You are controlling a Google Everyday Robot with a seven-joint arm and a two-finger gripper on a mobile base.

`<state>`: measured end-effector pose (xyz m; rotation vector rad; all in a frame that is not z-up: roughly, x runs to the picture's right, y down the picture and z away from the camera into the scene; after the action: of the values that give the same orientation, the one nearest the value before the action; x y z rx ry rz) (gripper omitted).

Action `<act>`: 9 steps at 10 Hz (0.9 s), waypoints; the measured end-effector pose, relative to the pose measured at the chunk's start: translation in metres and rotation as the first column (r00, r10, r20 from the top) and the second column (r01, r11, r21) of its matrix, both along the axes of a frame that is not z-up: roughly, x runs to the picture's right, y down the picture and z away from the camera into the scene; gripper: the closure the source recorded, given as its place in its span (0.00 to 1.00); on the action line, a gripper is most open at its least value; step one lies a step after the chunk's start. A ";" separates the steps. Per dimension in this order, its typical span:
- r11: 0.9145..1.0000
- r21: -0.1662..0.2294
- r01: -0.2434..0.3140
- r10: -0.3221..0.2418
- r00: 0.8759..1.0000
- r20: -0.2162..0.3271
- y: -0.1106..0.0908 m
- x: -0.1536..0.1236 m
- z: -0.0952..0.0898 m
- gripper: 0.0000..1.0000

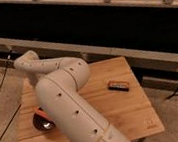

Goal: Place the white sponge in the ceramic cup

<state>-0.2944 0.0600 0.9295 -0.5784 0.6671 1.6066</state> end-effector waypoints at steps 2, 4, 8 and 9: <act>1.000 0.007 0.019 -0.019 1.000 0.007 -0.010 0.006 -0.009 1.00; 0.999 0.020 0.039 -0.040 0.999 0.033 -0.026 0.010 -0.024 1.00; 0.997 0.045 0.054 -0.058 0.994 0.091 -0.053 0.010 -0.058 1.00; 0.997 0.053 0.054 -0.059 0.993 0.102 -0.059 0.010 -0.066 1.00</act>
<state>-0.2840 0.0013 0.8640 -0.5962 0.5602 1.5255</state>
